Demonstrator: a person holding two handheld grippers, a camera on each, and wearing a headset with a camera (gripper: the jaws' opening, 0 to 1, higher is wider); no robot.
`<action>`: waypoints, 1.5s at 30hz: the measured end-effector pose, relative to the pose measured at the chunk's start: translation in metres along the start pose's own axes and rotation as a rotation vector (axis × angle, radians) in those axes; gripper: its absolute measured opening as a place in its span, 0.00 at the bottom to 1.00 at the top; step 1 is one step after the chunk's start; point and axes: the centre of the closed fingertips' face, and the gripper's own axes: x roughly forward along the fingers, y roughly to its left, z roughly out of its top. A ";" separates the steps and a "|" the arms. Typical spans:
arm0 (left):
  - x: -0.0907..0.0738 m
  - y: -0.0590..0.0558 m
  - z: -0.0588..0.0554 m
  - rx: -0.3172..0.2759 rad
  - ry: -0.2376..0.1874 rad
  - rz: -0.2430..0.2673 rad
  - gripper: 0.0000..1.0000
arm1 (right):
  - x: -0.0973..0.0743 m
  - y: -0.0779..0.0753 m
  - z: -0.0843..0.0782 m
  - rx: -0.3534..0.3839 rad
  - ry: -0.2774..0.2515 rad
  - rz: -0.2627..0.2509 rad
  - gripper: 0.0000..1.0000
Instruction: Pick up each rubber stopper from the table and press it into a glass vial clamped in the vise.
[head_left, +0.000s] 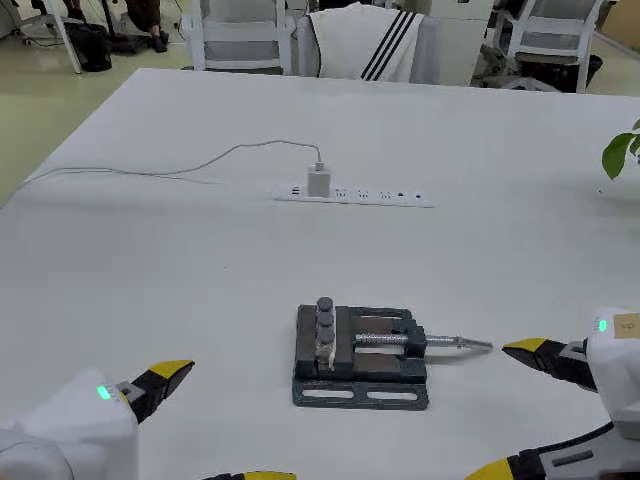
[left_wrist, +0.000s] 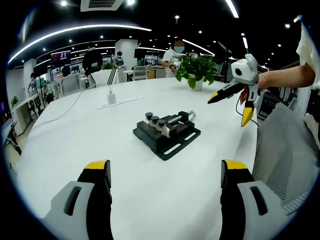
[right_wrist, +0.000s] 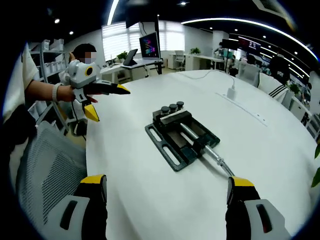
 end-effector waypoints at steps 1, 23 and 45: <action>-0.001 0.001 0.000 -0.003 -0.001 0.003 0.90 | -0.002 -0.001 -0.002 0.008 -0.001 -0.011 0.99; -0.007 0.004 -0.010 -0.009 0.022 0.016 0.90 | -0.018 0.001 -0.013 0.092 -0.054 -0.045 0.99; -0.003 0.001 -0.005 0.003 0.028 0.005 0.91 | -0.016 0.006 -0.018 0.112 -0.064 -0.031 0.98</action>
